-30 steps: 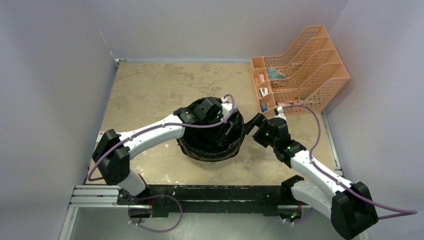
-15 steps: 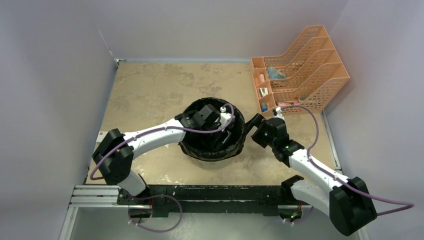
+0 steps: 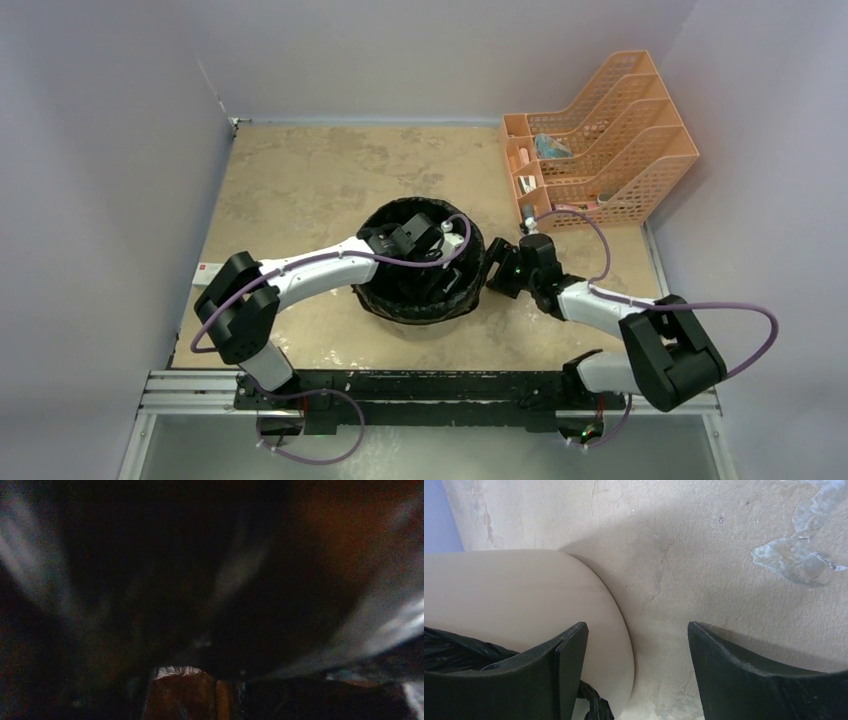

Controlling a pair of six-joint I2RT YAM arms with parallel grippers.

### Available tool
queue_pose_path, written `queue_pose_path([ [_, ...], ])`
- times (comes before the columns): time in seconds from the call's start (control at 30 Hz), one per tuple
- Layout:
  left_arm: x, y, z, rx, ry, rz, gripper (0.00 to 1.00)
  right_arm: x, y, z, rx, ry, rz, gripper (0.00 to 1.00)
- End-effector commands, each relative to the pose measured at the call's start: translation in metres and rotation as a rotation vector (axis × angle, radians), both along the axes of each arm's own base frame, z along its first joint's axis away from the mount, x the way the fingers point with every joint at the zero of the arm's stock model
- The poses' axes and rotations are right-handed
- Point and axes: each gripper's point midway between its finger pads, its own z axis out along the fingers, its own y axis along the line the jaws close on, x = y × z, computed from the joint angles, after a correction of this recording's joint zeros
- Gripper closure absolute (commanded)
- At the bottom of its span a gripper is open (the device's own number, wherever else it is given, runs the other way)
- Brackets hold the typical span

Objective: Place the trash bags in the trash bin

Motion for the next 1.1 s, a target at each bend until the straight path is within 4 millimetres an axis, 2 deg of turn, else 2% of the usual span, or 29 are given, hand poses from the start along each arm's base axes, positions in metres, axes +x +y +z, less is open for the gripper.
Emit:
queue_pose_path([
  [0.0,0.006,-0.004,0.009,-0.008,-0.034,-0.007,0.37,-0.015,-0.007,-0.022,-0.058,0.062,0.036,0.23],
  [0.1,0.005,-0.005,0.017,-0.037,-0.052,-0.004,0.36,-0.015,-0.012,-0.011,-0.056,0.035,-0.003,0.23],
  [0.23,0.005,0.001,0.018,-0.009,-0.051,-0.002,0.36,-0.008,-0.023,0.020,-0.050,-0.065,-0.071,0.23],
  [0.33,0.008,0.003,0.022,-0.007,-0.071,0.004,0.36,-0.012,-0.016,0.044,0.003,-0.149,-0.018,0.23],
  [0.4,0.008,-0.001,0.029,-0.026,-0.078,-0.004,0.36,-0.019,-0.010,0.049,0.030,-0.161,0.037,0.24],
  [0.5,0.006,-0.008,0.038,-0.063,-0.070,-0.033,0.35,-0.024,-0.002,0.045,0.040,-0.169,0.109,0.25],
  [0.57,0.004,-0.012,0.043,-0.080,-0.064,-0.048,0.35,-0.027,-0.001,0.028,0.015,-0.115,0.136,0.26],
  [0.77,0.000,-0.014,0.063,-0.116,-0.061,-0.070,0.33,-0.025,-0.002,-0.009,-0.070,-0.004,0.172,0.40],
  [0.87,-0.004,-0.001,0.054,-0.047,-0.041,-0.061,0.34,-0.024,-0.003,-0.014,-0.076,0.008,0.165,0.43],
  [0.97,-0.008,0.003,0.040,-0.040,-0.029,-0.063,0.36,-0.024,0.000,-0.010,-0.058,-0.004,0.168,0.43],
  [1.07,-0.013,0.004,0.019,-0.026,0.010,-0.068,0.44,-0.022,0.001,-0.003,-0.046,-0.025,0.166,0.43],
])
